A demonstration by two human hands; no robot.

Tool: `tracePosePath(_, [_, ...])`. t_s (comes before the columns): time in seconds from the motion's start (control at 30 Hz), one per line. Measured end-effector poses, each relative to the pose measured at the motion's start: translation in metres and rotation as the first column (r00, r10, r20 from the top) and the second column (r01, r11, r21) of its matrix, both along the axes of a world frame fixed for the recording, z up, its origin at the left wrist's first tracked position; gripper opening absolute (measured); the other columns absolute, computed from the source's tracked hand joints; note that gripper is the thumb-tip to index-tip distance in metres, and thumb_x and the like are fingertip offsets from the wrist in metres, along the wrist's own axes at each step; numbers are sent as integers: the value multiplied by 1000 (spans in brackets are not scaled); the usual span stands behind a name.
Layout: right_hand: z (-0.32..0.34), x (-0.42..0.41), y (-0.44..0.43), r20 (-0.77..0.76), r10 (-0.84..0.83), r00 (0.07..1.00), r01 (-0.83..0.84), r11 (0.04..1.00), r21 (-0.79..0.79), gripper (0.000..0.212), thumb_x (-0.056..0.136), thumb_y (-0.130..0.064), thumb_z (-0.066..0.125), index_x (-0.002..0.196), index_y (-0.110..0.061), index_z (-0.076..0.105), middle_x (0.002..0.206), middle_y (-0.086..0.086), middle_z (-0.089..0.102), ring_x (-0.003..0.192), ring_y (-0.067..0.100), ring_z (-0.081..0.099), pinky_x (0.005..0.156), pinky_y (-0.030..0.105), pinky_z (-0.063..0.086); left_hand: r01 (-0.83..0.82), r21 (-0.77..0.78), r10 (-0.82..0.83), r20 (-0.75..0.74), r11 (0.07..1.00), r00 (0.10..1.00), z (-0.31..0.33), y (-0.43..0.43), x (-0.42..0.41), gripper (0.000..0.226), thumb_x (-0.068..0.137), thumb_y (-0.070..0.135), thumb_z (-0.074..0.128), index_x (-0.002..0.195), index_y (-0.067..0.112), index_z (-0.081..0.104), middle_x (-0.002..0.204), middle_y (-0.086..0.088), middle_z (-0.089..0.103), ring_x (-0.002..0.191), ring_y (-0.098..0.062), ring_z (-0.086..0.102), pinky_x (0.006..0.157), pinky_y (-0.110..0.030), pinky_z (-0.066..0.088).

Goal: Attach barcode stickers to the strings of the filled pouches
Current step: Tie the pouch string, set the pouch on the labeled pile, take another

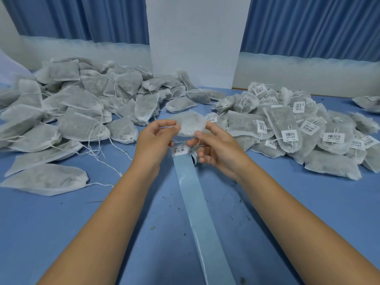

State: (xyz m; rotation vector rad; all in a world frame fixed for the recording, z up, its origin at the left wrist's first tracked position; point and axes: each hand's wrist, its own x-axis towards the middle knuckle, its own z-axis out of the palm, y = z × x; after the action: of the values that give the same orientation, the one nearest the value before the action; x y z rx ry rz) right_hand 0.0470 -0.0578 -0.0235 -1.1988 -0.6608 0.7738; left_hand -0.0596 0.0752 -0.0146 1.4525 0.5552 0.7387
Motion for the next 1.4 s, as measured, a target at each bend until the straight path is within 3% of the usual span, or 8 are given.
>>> tracePosePath(0.27, [-4,0,-1,303,-79,950,137,975,-177,11,93,-13,65,86,-15,74,61,-4,64,45,5,50,46,15,43,-171,390,245,-150,905,958,-6,13,-3,19,89,33,67,104,21,66,66,11,52,56,0,50,57,-18,39])
tracePosePath(0.47, [-1,-6,2,460,-128,879,221,963,-153,17,95,-14,61,81,-18,70,52,-7,53,43,7,42,44,16,37,-209,887,216,127,412,968,4,3,-12,24,87,24,65,106,10,72,97,-6,60,89,-25,60,77,-38,47])
tracePosePath(0.63, [-1,-7,-1,460,-92,883,164,979,-119,20,96,-7,55,82,-12,67,55,-5,49,49,10,40,48,20,35,98,978,-82,-84,183,993,-1,-1,-9,27,85,18,63,110,13,74,108,0,72,101,-25,67,96,-42,42])
tracePosePath(0.8, [0,-4,-2,531,-137,836,196,979,-56,13,98,-7,55,94,-5,67,55,-16,48,48,3,38,49,15,33,169,951,-68,-157,257,985,-2,6,-11,35,92,17,61,127,20,66,94,3,73,91,-23,66,107,-44,35])
tracePosePath(0.97, [-1,-5,-5,910,-199,364,374,926,53,10,94,-15,62,98,-14,71,79,-13,56,74,2,52,71,10,38,121,967,3,-125,224,992,4,19,-16,18,90,25,63,96,14,76,85,0,74,81,-26,66,91,-44,41])
tracePosePath(1.17, [-3,-8,-8,952,-287,108,348,908,234,13,94,-12,62,102,-8,71,81,-3,54,73,4,48,69,17,41,255,858,-105,-233,446,967,9,15,-23,15,90,28,66,79,20,73,78,11,67,79,-11,60,86,-28,39])
tracePosePath(1.27, [-1,-9,-7,911,-385,147,365,877,312,12,93,-9,64,101,-7,72,80,3,58,70,8,50,68,12,39,472,483,-393,-261,738,882,15,5,-28,19,92,16,67,76,23,72,83,11,71,81,0,62,79,-11,43])
tracePosePath(1.4, [-1,-8,-7,831,-440,339,410,864,291,9,90,-14,67,91,-10,75,77,-1,64,69,5,54,67,10,38,533,156,-541,9,831,841,17,-4,-27,19,87,10,66,73,18,75,82,-2,73,78,-9,66,77,-16,51])
